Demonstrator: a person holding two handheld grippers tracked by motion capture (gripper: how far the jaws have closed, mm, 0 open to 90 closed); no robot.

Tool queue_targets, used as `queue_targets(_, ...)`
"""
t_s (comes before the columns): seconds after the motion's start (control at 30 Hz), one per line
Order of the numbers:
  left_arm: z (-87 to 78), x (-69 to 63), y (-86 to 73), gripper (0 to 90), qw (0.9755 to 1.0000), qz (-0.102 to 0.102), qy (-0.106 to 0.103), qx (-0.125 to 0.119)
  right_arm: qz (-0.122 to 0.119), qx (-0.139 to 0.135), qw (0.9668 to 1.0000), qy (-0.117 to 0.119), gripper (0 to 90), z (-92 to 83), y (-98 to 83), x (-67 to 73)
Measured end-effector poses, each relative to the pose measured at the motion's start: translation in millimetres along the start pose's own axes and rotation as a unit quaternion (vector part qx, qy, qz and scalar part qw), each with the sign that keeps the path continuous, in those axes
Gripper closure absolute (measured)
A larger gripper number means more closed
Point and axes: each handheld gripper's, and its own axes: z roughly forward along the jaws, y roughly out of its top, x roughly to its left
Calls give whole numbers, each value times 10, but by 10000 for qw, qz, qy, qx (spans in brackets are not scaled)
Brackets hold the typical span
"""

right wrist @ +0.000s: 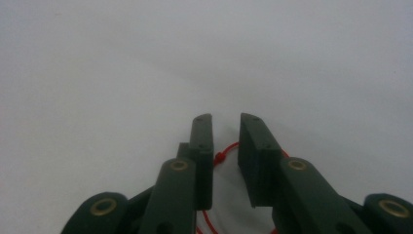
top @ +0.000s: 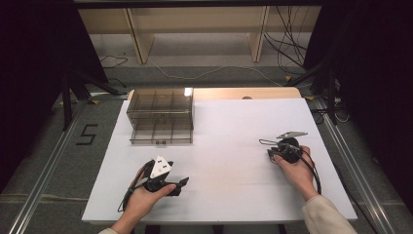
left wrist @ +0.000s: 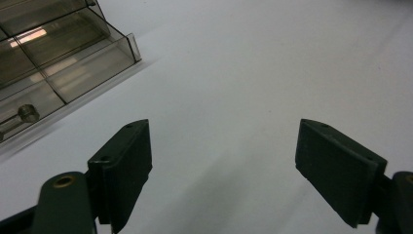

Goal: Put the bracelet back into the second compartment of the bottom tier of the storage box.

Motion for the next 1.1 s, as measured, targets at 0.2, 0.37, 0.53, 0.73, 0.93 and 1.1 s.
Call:
queue_targets(0.2,10,-6,0,211,10000,31,-26,18,131,11,9999,-28,839,3,11,2)
queue_targets(0.37,10,-8,2,211,10000,38,-34,9,244,-16,9997,31,874,2,6,-2)
queue_targets(0.53,11,-10,1,212,10000,49,-38,6,309,-38,9994,117,878,-7,6,-9)
queue_targets(0.73,15,-14,0,213,10000,60,-43,8,276,-228,9992,148,880,-60,31,13)
queue_targets(0.93,20,-20,0,213,10000,65,-52,12,124,-416,9987,248,880,-103,63,68)
queue_targets(1.1,22,-25,2,214,10000,69,-61,19,-36,-540,9979,345,880,-138,99,141)
